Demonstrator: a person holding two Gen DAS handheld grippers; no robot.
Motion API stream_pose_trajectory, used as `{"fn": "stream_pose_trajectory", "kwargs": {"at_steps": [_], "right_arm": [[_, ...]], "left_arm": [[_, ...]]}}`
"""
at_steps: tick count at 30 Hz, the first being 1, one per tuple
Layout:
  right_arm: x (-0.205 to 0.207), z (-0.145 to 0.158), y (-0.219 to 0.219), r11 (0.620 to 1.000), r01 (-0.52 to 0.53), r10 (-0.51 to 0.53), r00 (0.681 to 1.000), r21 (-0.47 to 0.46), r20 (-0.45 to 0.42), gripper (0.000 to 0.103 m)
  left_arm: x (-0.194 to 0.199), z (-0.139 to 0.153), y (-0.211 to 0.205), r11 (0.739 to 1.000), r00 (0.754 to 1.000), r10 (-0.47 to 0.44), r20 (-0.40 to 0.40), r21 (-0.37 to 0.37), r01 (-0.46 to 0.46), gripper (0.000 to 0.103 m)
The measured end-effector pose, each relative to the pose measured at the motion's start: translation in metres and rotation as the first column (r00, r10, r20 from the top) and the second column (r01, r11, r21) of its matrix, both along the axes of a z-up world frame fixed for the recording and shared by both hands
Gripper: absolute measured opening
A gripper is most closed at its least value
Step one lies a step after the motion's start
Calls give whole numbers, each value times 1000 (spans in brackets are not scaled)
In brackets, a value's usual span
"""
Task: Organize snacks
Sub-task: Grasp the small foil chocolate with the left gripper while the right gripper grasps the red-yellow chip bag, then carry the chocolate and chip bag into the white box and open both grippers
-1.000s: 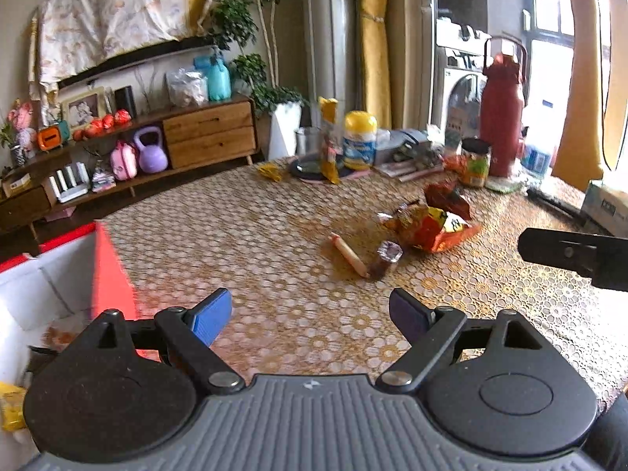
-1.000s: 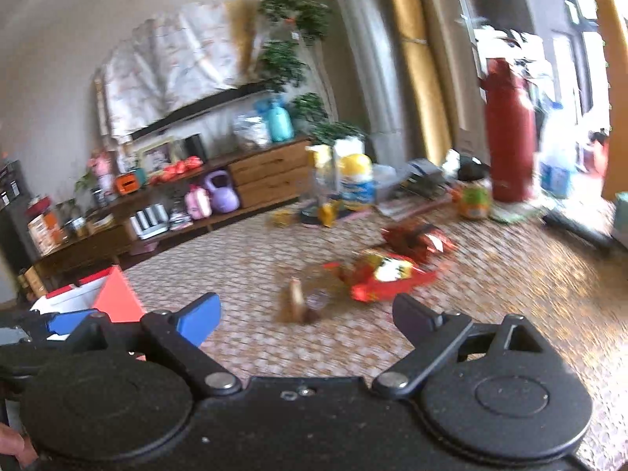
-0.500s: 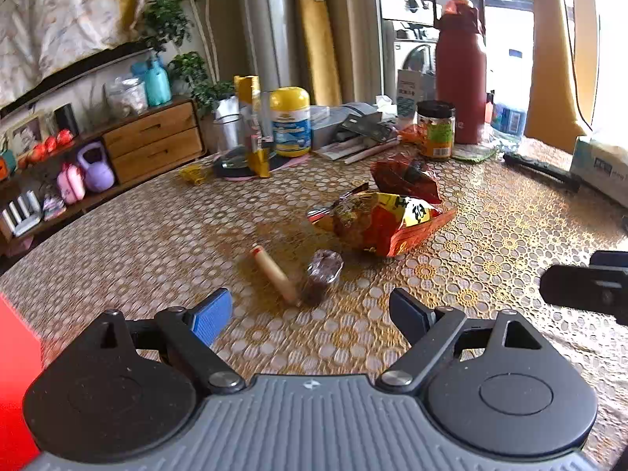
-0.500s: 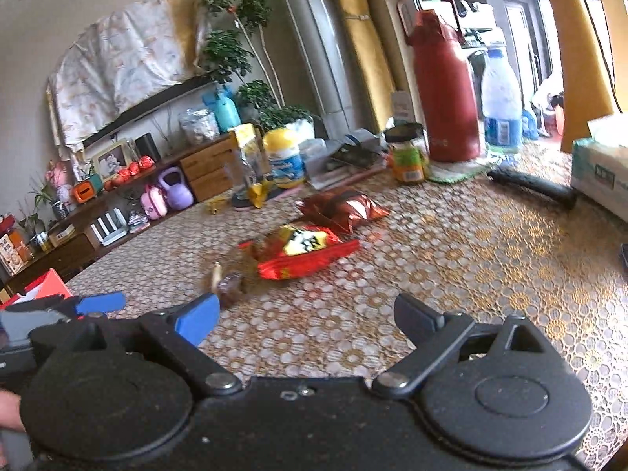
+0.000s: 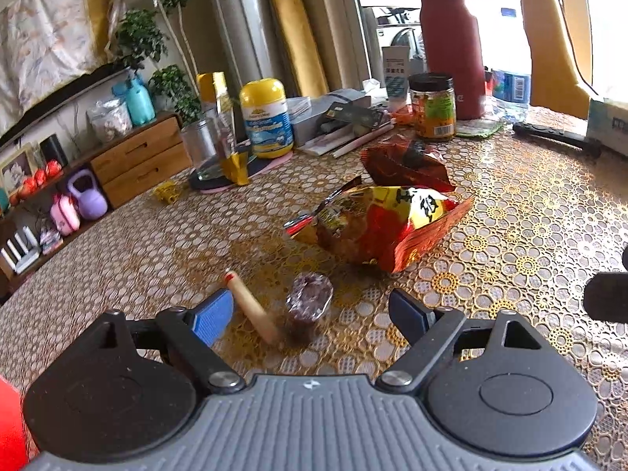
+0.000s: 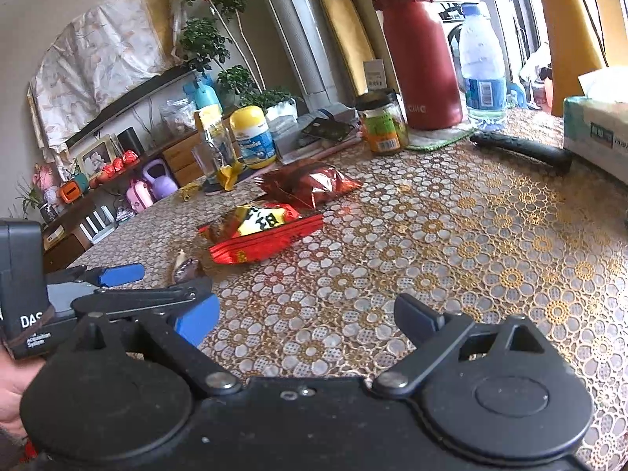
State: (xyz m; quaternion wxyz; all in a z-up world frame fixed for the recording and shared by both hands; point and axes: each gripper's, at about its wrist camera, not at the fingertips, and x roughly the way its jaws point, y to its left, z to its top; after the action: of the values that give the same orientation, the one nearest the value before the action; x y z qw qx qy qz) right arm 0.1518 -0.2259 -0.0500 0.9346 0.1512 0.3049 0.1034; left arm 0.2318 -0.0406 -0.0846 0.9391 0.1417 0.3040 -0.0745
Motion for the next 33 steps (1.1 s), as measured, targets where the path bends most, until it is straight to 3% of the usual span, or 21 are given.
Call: {"fn": "stream_pose_trajectory", "kwargs": {"at_steps": [4, 6, 10, 17, 21, 31, 33], "right_arm": [[10, 0, 3, 1000, -7, 7, 1000, -7, 5, 96], [18, 3, 6, 1000, -15, 15, 1000, -16, 19, 96], [42, 14, 18, 998, -40, 42, 998, -40, 53, 96], [87, 23, 50, 987, -109, 118, 990, -121, 71, 96], [104, 15, 63, 978, -130, 139, 989, -160, 44, 95], [129, -9, 90, 948, -172, 173, 985, -267, -22, 94], [128, -13, 93, 942, -166, 168, 986, -292, -21, 88]], "left_arm": [[6, -7, -5, 1000, 1000, -11, -24, 26, 11, 60], [7, -9, -5, 999, 999, -20, -30, 24, 21, 54], [5, -11, -3, 999, 1000, 1, -14, 35, 0, 29], [-2, -7, 9, 999, 999, 34, -20, -9, -34, 26], [-11, 0, 11, 998, 998, 54, -18, 12, -54, 25], [-41, 26, 25, 994, 995, 98, -8, -53, -99, 25], [-45, 29, 27, 993, 995, 101, -5, -62, -101, 25]]}}
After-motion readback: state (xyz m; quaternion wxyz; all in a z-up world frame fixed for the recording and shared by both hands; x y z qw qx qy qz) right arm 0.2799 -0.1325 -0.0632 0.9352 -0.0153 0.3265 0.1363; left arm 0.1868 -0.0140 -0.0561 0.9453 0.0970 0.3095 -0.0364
